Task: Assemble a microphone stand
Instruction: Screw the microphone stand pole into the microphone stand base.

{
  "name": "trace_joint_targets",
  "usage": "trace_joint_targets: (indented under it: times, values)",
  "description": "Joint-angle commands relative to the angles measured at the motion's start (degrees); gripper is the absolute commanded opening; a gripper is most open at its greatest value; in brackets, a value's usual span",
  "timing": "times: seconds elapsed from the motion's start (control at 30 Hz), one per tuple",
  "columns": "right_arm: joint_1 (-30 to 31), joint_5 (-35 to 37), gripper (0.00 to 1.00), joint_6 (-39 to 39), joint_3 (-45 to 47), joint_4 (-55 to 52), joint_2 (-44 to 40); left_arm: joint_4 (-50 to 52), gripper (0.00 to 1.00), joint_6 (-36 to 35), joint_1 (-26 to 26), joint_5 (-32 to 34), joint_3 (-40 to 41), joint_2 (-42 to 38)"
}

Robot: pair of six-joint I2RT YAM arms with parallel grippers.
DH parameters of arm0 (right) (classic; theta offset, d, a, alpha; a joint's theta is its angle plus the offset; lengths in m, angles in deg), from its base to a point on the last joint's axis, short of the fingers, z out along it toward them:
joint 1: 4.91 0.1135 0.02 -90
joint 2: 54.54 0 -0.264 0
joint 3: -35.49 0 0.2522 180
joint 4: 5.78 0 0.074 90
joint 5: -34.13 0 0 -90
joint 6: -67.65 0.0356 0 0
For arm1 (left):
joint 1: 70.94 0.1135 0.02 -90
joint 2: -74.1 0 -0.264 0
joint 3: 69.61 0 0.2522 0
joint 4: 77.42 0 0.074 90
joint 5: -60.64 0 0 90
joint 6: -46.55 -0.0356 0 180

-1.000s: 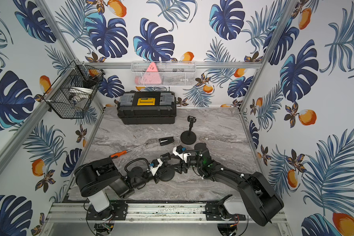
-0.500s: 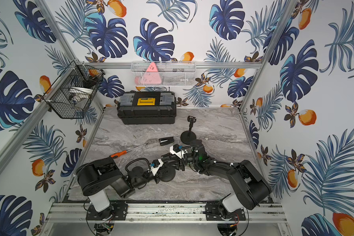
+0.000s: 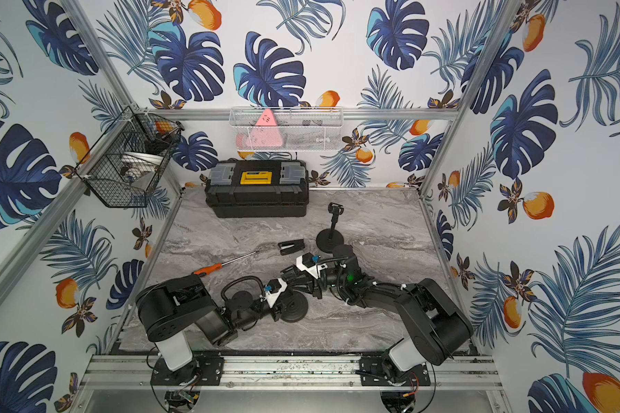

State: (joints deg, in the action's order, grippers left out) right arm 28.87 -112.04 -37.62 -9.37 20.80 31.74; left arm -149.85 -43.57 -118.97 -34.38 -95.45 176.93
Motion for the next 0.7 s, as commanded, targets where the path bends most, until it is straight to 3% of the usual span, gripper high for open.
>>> trace_joint_targets:
  times: [0.0, 0.13, 0.53, 0.67]
  values:
    - [0.8, 2.3, 0.00, -1.0, 2.0, 1.3, -0.6, -2.2, 0.42, -1.0, 0.0, 1.7, 0.4, -0.7]
    - [2.8, 8.7, 0.00, -1.3, 4.8, 2.8, -1.7, -2.2, 0.43, -0.9, 0.0, 2.9, 1.2, -1.7]
    - [12.4, 40.8, 0.00, 3.8, 12.2, 8.2, -3.9, -2.2, 0.41, -0.4, 0.0, 3.5, 1.4, -2.4]
    - [15.0, 48.5, 0.00, 6.5, 13.6, 9.0, -3.9, -2.2, 0.38, -0.4, 0.0, 3.5, 1.7, -2.5]
